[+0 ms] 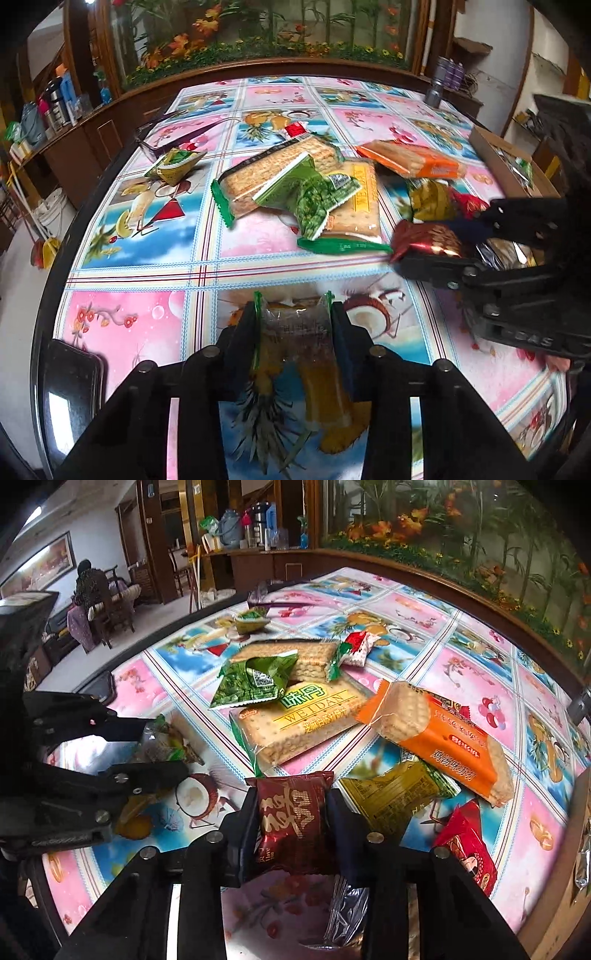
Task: Organize snacks
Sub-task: 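Grasp the clear wrapped candy with the left gripper while the right grasps the red wrapped snack, then carry the clear candy and red wrapped snack over the cardboard box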
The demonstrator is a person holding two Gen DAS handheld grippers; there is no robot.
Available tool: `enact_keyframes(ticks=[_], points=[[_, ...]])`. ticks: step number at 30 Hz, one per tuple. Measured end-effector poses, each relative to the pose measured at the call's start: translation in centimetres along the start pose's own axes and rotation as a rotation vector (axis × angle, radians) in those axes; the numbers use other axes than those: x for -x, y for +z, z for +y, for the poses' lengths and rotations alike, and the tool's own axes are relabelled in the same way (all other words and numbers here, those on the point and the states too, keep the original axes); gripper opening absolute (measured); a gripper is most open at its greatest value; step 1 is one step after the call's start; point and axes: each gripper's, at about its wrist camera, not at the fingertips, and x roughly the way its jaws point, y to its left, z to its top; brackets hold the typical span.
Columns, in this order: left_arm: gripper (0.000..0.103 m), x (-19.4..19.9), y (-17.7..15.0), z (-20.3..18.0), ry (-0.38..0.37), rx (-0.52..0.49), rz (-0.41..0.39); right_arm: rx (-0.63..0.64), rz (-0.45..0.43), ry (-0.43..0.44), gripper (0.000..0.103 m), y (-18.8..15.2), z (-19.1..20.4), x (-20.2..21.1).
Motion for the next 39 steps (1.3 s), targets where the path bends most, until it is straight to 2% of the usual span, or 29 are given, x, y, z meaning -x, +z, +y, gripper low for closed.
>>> enact_keyframes(ticks=[3, 6, 11, 18, 27, 39], points=[[0.036, -0.1, 0.2, -0.3, -0.001, 0.011, -0.011, -0.066, -0.068, 0.063, 0.037, 0.3, -1.0, 1.5], [0.035, -0.1, 0.7, -0.4, -0.063, 0.049, -0.017, -0.181, -0.151, 0.156, 0.037, 0.5, -3.0, 3.1], [0.035, 0.3, 1.3, -1.4, -0.091, 0.044, -0.047, -0.251, -0.231, 0.111, 0.037, 0.7, -4.5, 4.4], [0.035, 0.8, 2.0, -2.6, -0.115, 0.038, -0.058, -0.457, -0.338, 0.137, 0.037, 0.3, -9.2, 7.0], [0.035, 1.7, 2.9, -3.1, -0.15, 0.039, -0.073, -0.625, -0.409, 0.135, 0.037, -1.2, -14.5, 9.5], [0.035, 2.2, 4.0, -4.7, -0.162, 0.008, -0.081, -0.686, -0.427, 0.162, 0.037, -1.9, -16.3, 10.4]])
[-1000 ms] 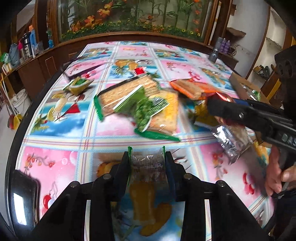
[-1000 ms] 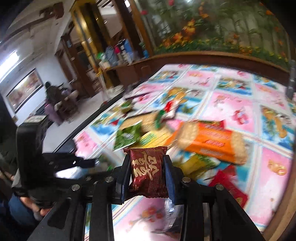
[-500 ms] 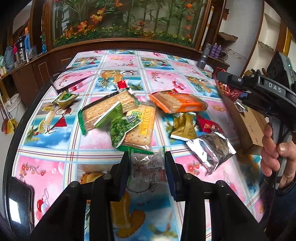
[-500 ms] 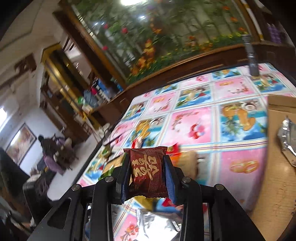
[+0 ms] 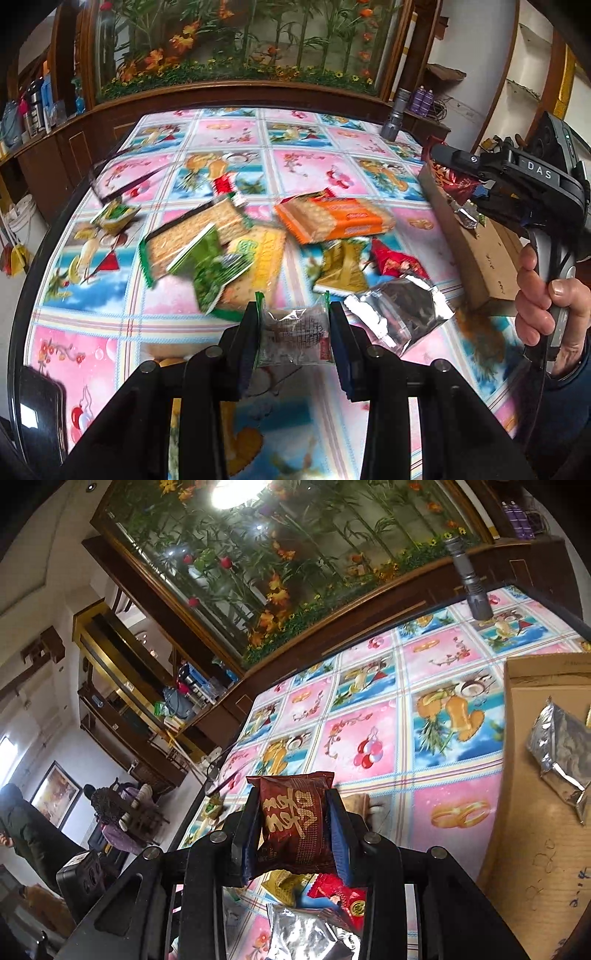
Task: Organize snacks
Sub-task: 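Carry the clear candy and red wrapped snack over the cardboard box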
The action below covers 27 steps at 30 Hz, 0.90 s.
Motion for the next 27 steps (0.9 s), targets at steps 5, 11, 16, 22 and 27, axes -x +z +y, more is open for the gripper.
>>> enact_keyframes(ticks=[5, 11, 16, 22, 27], points=[[0.035, 0.2, 2.0, -2.5, -0.037, -0.037, -0.023, -0.051, -0.043, -0.018, 0.037, 0.7, -1.7, 1.5], [0.035, -0.3, 4.3, -7.0, -0.105, -0.099, -0.042, -0.177, -0.133, -0.057, 0.037, 2.3, -5.7, 5.0], [0.035, -1.8, 5.7, -11.8, -0.177, -0.152, -0.028, -0.298, -0.215, -0.114, 0.036, 3.1, -9.8, 8.8], [0.035, -4.9, 6.7, -18.5, -0.275, -0.213, 0.026, -0.393, -0.264, -0.246, 0.036, 3.3, -13.2, 12.4], [0.036, -7.9, 6.5, -23.1, -0.314, -0.257, 0.079, -0.484, -0.238, -0.369, 0.036, 2.9, -16.4, 13.9]])
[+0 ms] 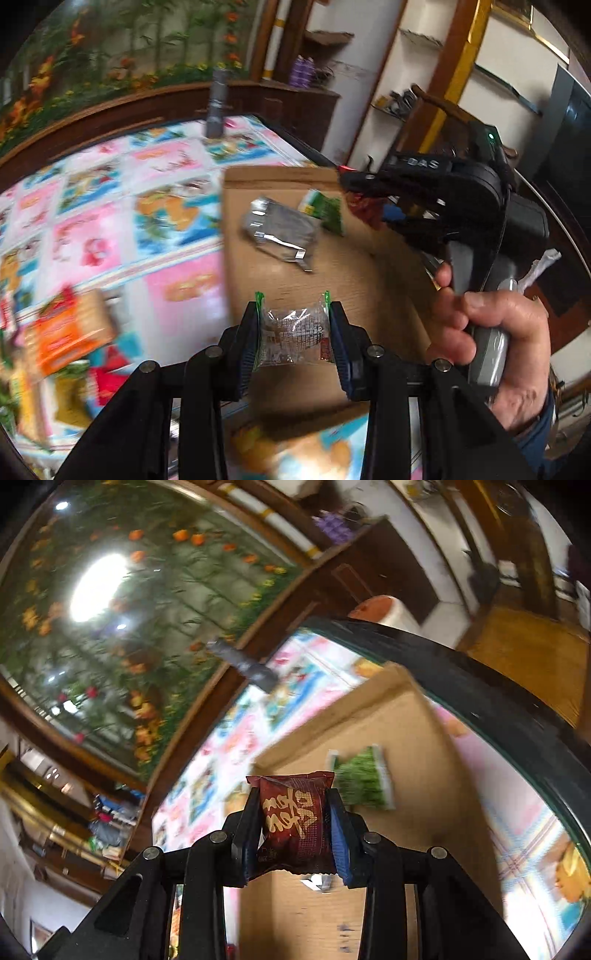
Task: Organize snacks
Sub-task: 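Carry the clear candy and red wrapped snack over the cardboard box, then open both grippers to drop the two snacks into the box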
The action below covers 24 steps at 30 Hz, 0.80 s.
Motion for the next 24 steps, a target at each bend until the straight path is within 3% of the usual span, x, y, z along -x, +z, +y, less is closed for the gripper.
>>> enact_keyframes(ticks=[9, 24], points=[[0.036, -4.9, 0.4, -1.5, -0.015, 0.011, 0.065, -0.029, 0.072, -0.071, 0.036, -0.5, -1.5, -1.2], [0.037, -6.1, 0.1, -0.9, -0.003, 0.022, 0.082, -0.035, 0.109, -0.094, 0.038, -1.1, -1.2, -2.5]])
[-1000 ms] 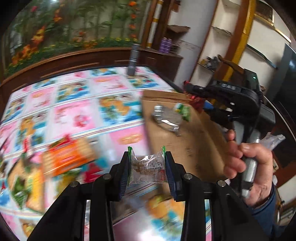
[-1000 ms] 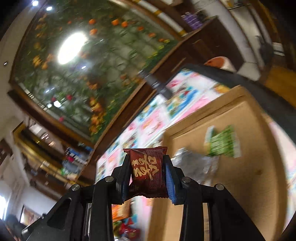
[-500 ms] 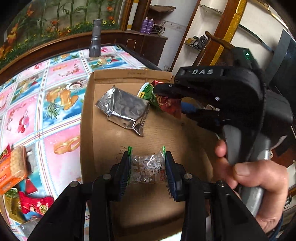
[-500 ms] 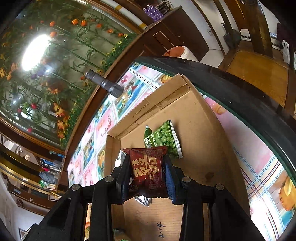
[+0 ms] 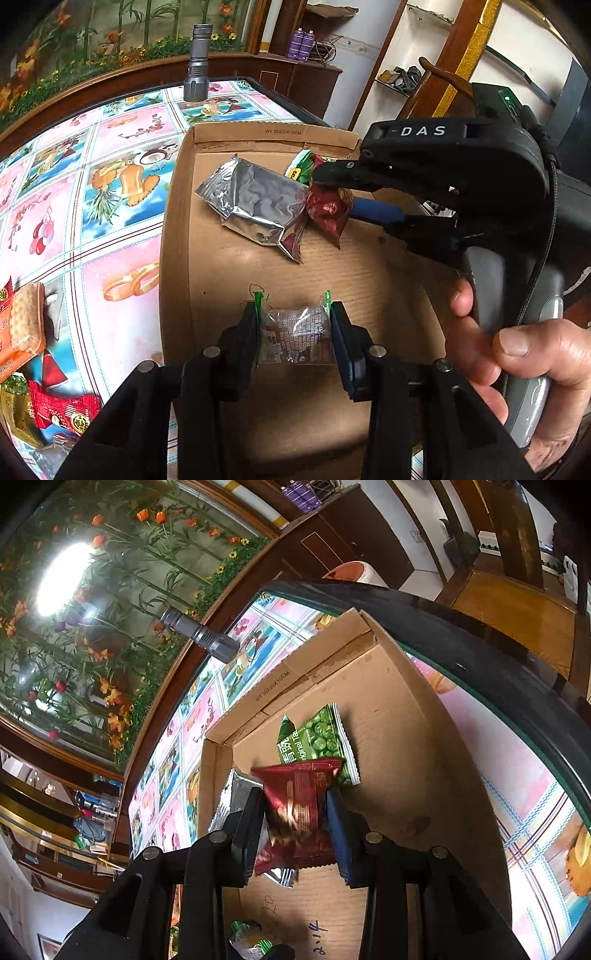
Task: Organize snacks
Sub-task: 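Open both grippers to drop the two snacks into the box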
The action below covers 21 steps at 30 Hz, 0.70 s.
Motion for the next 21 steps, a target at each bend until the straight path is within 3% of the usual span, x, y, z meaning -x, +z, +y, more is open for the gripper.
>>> enact_keyframes(ticks=[10, 21], points=[[0.045, 0.5, 0.0, 0.1, -0.021, 0.002, -0.012, 0.03, -0.052, -0.019, 0.038, 0.1, 0.9, 1.1], [0.061, 5.4, 0.1, 0.7, 0.004, 0.0, -0.128, 0.179, -0.277, -0.015, 0.038, -0.4, 4.0, 5.4]])
